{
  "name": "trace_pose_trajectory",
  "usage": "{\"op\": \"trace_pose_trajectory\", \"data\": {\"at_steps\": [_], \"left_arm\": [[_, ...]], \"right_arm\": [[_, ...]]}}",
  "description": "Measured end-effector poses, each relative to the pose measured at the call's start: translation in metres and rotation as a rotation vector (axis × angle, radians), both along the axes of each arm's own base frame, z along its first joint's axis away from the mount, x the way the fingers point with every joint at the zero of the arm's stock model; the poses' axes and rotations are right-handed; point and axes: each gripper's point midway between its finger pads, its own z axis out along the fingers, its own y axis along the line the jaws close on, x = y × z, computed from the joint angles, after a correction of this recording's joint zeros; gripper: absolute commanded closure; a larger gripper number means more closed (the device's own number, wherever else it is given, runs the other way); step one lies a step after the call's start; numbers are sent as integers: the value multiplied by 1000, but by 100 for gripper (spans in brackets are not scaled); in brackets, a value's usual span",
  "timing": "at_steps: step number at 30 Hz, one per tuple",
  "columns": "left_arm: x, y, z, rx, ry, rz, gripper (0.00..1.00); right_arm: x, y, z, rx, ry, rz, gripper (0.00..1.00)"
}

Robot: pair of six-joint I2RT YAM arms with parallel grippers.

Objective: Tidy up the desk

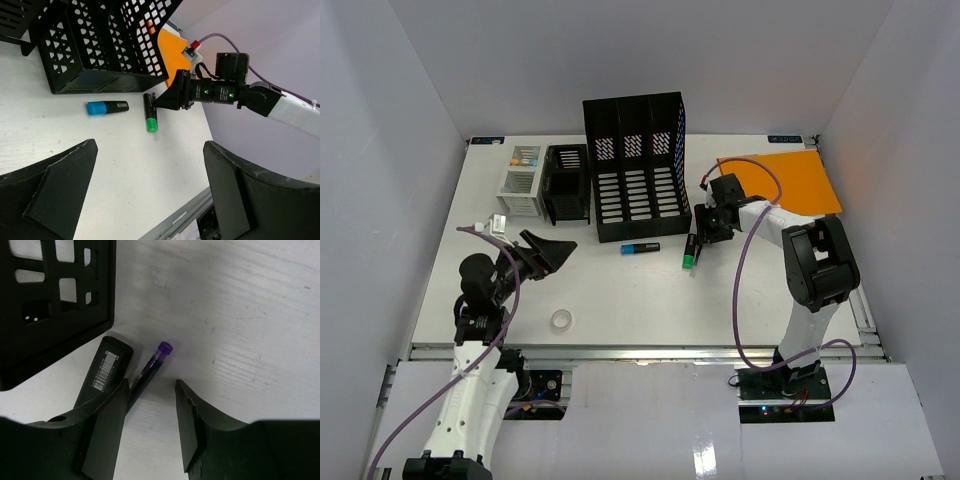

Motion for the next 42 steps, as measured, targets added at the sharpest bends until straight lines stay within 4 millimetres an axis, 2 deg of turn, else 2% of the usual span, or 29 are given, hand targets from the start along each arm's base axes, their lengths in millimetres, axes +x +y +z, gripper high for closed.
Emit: {"op": "trace_pose_trajectory", "data": {"at_steps": [11, 20, 23, 27, 30, 32, 37, 42], "left_arm": [[-8, -9, -18, -59, 61, -54, 2], [-14, -21, -17, -114, 78, -125, 2], [-21, -38, -25, -131, 111, -196, 2], [-35, -71, -35, -139, 146, -324, 5], [-49, -100, -38, -142, 148, -435, 6], [-54, -117, -41, -143, 151, -485, 8], [-50, -150, -45, -137, 163, -527, 16], [-37, -188, -36, -144, 149, -547, 26]], "right_arm": [[5, 0, -5, -3, 4, -31, 72], [8, -9, -6, -44, -27, -50, 88], [5, -12, -5, -40, -40, -47, 92], [-6, -18, 0, 0, -38, -13, 92], [-17, -18, 15, 65, -56, 52, 92], [-24, -15, 33, 117, -99, 123, 92], [-50, 12, 90, 267, -247, 387, 92], [-85, 35, 123, 391, -326, 632, 92]]}}
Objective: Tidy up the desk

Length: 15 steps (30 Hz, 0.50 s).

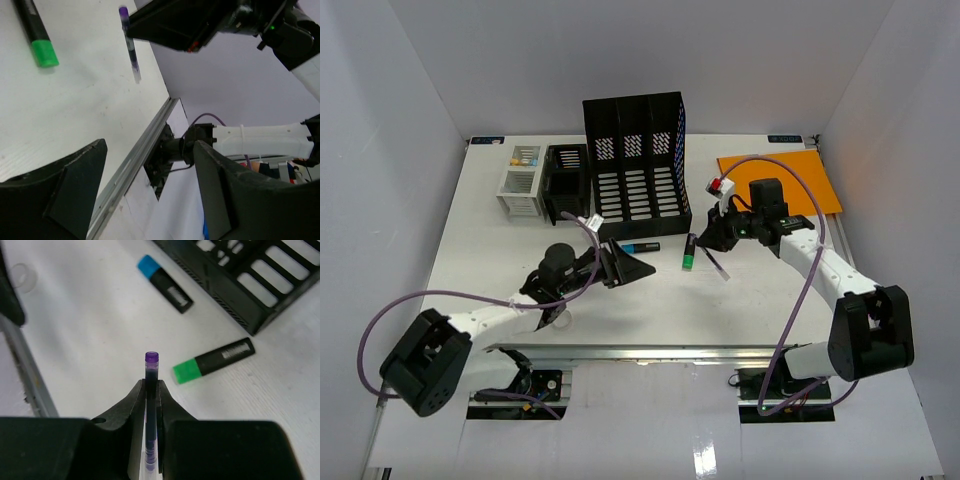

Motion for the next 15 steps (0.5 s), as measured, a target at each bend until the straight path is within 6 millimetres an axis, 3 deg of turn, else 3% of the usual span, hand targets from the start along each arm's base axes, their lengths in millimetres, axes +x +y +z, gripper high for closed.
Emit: {"op": "trace_pose_trajectory", "data": {"at_steps": [8, 15], "left_arm": [[19, -56, 11, -18, -16, -24, 38], [24, -75, 7, -8, -11, -30, 51]], "right_arm": [[-54, 24, 23, 72, -89, 254, 92], [-63, 27, 28, 85, -119, 297, 92]]}}
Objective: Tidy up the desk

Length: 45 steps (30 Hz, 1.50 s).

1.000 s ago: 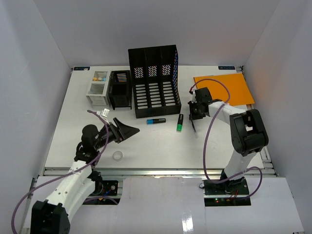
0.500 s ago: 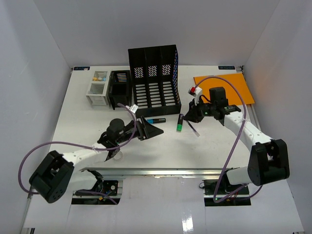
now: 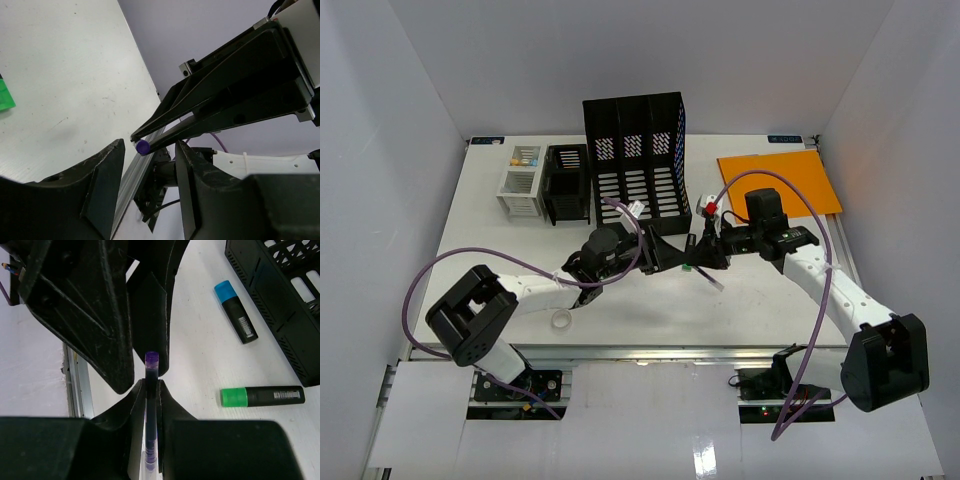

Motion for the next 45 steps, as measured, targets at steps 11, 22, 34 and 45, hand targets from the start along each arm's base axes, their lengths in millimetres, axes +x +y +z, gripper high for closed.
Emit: {"op": "trace_pose_trajectory", "data": {"at_steps": [11, 22, 34, 45], "left_arm": [[0, -1, -6, 18, 1, 1, 77], [2, -2, -10, 40, 4, 0, 79], [6, -5, -7, 52, -2, 7, 68], [7, -6, -3, 51, -13, 8, 89]], "right_arm": [[-1, -2, -3, -2, 5, -2, 92], [-1, -5, -5, -9, 0, -9, 92], [-7, -4, -5, 3, -1, 11, 92], [-10, -2, -5, 5, 1, 21, 92]]}}
